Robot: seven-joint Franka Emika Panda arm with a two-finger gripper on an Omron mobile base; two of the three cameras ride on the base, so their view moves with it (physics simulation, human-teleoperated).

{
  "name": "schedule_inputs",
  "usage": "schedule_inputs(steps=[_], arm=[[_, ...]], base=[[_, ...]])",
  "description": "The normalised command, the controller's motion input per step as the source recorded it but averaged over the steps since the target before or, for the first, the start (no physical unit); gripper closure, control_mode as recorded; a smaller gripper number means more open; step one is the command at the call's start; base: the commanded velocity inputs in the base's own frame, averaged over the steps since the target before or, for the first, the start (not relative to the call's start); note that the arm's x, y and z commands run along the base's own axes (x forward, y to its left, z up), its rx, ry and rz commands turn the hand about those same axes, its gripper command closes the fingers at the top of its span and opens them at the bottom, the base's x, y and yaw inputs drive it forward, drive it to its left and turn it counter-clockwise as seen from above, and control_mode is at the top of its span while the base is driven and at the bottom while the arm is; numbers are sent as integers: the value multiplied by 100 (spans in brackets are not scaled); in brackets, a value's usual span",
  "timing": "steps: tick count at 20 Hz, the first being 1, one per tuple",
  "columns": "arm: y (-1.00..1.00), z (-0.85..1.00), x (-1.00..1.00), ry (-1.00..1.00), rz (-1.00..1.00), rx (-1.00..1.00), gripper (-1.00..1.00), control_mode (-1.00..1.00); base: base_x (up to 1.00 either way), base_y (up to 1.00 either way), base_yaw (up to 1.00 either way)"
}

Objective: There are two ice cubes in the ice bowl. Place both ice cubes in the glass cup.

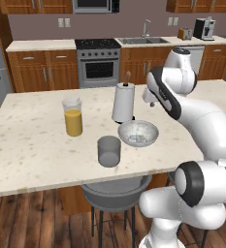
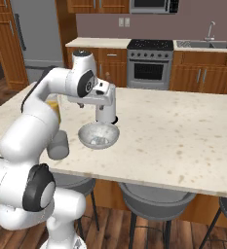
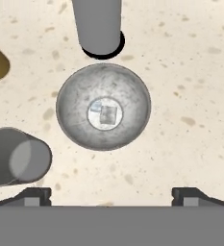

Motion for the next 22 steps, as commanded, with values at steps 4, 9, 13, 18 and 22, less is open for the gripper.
schedule_inputs(steps=[4,9,13,18,22], arm=[[4,-2,43,5,-9,0,-100,-100],[0,-7,35,7,-10,1,-100,-100],[0,-31,12,3,-8,4,-100,-100],[0,-42,0,1,-4,8,-100,-100],[0,-51,14,6,-3,6,-100,-100]], base=[[0,0,0],[0,0,0],[0,0,0],[0,0,0],[0,0,0]])
